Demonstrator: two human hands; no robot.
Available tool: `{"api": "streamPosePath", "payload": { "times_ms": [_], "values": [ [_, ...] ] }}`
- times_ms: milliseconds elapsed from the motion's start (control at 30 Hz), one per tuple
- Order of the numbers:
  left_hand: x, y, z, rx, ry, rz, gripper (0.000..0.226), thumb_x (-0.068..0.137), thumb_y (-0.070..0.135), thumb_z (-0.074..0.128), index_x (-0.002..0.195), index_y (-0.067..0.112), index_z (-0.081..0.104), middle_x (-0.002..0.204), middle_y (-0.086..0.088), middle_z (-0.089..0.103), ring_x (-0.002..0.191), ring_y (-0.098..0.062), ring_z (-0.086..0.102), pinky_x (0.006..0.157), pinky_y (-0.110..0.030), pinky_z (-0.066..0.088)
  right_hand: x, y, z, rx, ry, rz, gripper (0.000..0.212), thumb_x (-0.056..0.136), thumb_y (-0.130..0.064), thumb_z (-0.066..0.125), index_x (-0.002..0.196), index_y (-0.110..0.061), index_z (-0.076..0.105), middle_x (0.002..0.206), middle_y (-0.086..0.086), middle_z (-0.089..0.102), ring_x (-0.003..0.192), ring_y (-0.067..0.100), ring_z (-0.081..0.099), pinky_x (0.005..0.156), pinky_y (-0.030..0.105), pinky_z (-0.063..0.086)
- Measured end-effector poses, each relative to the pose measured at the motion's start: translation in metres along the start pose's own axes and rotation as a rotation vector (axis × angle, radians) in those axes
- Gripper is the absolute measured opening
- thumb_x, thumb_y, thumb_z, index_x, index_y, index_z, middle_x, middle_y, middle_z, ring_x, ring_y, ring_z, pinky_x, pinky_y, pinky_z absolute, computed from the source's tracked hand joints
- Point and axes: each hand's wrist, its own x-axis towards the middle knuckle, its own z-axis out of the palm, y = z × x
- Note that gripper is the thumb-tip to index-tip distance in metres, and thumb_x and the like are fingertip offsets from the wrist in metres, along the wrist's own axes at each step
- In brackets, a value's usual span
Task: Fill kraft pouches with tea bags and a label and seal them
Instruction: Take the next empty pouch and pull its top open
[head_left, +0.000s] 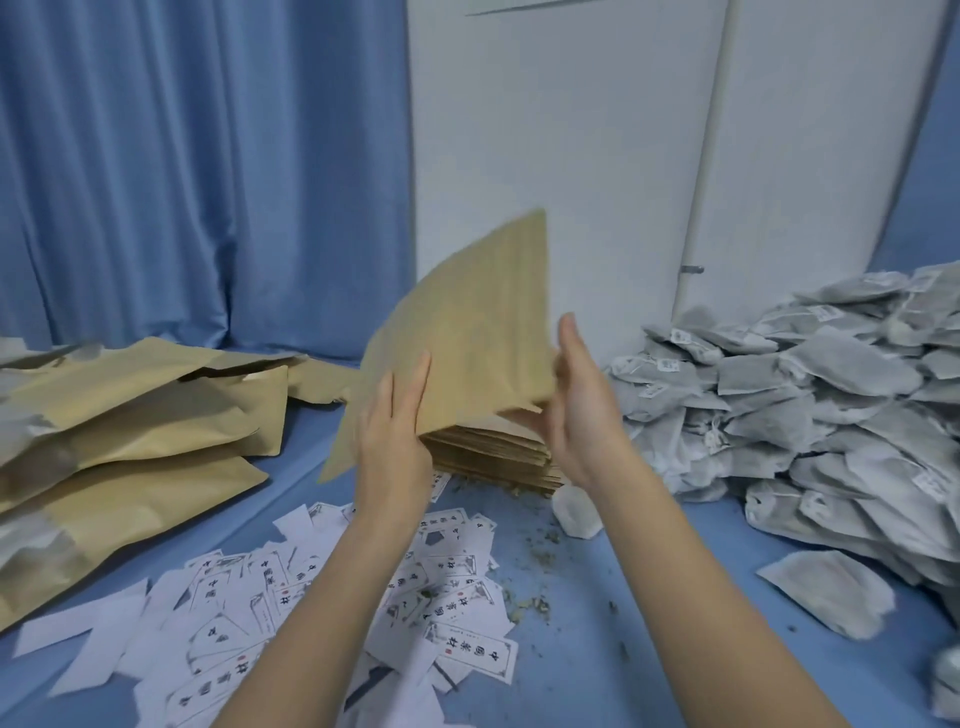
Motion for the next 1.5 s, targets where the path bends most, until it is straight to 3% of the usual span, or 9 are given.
{"api": "streamPosePath", "payload": {
  "times_ms": [233,367,467,600,700,900,1167,1300,1500],
  "values": [
    [-0.029,-0.009,0.005,0.258,-0.145,0.076,0.094,0.075,-0.025,0.042,0.146,0.033,0.021,0.141,-0.021,0.036,0.121,-0.037,0.038,0.104,-0.048,0.029,-0.015,-0.003,-0.037,-0.128,0.292,-0.014,0.015,0.092,-0.014,0.055,0.081,-0.006,0.061,0.06,-0.001,0.065,0.042,0.006,0.057,0.035,0.016,0.039],
    [-0.038,-0.009,0.006,0.296,-0.731,-0.02,0.08,0.093,0.028,0.051,0.15,0.038,-0.004,0.158,-0.01,0.005,0.143,-0.03,0.008,0.115,-0.047,0.014,-0.013,0.012,-0.059,-0.106,0.376,0.108,0.005,0.085,-0.004,0.06,0.088,0.0,0.06,0.073,0.011,0.064,0.056,0.019,0.057,0.049,0.024,0.05],
    [-0.036,0.004,-0.001,0.043,-1.091,-0.182,0.116,0.07,0.051,0.073,0.152,0.03,-0.005,0.159,-0.005,-0.011,0.146,-0.02,-0.011,0.118,-0.043,0.005,-0.014,0.025,-0.07,-0.084,0.422,0.161,0.004,0.082,-0.001,0.065,0.079,0.002,0.063,0.065,0.009,0.068,0.051,0.015,0.064,0.049,0.023,0.054],
    [-0.028,0.036,0.003,-0.515,-0.749,-0.327,0.066,0.085,0.032,0.067,0.144,0.024,0.038,0.15,0.006,0.036,0.13,-0.004,0.036,0.104,-0.021,0.027,-0.02,0.035,-0.074,-0.035,0.404,0.166,0.005,0.079,-0.001,0.068,0.08,0.003,0.066,0.067,0.01,0.071,0.057,0.015,0.068,0.058,0.028,0.059],
    [-0.021,0.058,0.023,-0.638,-0.475,-0.515,0.041,0.084,0.043,0.064,0.118,0.02,0.063,0.118,-0.004,0.065,0.109,-0.017,0.059,0.1,-0.037,0.045,-0.026,0.038,-0.072,-0.045,0.372,0.143,0.006,0.078,-0.001,0.069,0.081,0.004,0.067,0.07,0.011,0.071,0.06,0.016,0.067,0.061,0.027,0.059],
    [-0.029,0.079,0.046,-0.484,-0.273,-0.587,0.053,0.069,0.063,0.068,0.101,0.021,0.067,0.091,0.0,0.071,0.089,-0.022,0.067,0.085,-0.04,0.053,-0.038,0.043,-0.071,-0.184,0.253,0.063,0.011,0.08,-0.006,0.068,0.088,-0.001,0.073,0.083,0.012,0.073,0.072,0.015,0.069,0.065,0.023,0.057],
    [-0.047,0.075,0.062,-0.659,-0.138,-0.671,0.024,0.083,0.044,0.068,0.072,0.023,0.071,0.07,0.004,0.071,0.072,-0.019,0.069,0.077,-0.04,0.056,-0.046,0.057,-0.079,-0.164,0.258,0.07,0.012,0.086,-0.011,0.063,0.088,-0.004,0.073,0.085,0.014,0.072,0.073,0.021,0.067,0.071,0.036,0.055],
    [-0.06,0.079,0.072,-0.46,-0.077,-0.52,0.025,0.093,0.031,0.058,0.082,0.014,0.073,0.078,-0.003,0.073,0.073,-0.02,0.064,0.064,-0.021,0.038,-0.05,0.07,-0.077,-0.603,0.375,-0.091,0.011,0.086,-0.024,0.063,0.087,-0.018,0.072,0.077,-0.005,0.073,0.075,0.006,0.067,0.075,0.023,0.054],
    [-0.065,0.082,0.08,-0.337,-0.099,-0.301,0.026,0.097,0.021,0.052,0.091,0.001,0.067,0.083,-0.018,0.071,0.08,-0.036,0.064,0.07,-0.036,0.038,-0.051,0.065,-0.084,-1.183,0.333,-0.313,0.027,0.095,-0.027,0.05,0.075,-0.017,0.065,0.057,-0.01,0.053,0.051,0.0,0.047,0.053,0.013,0.035]
  ]
}}
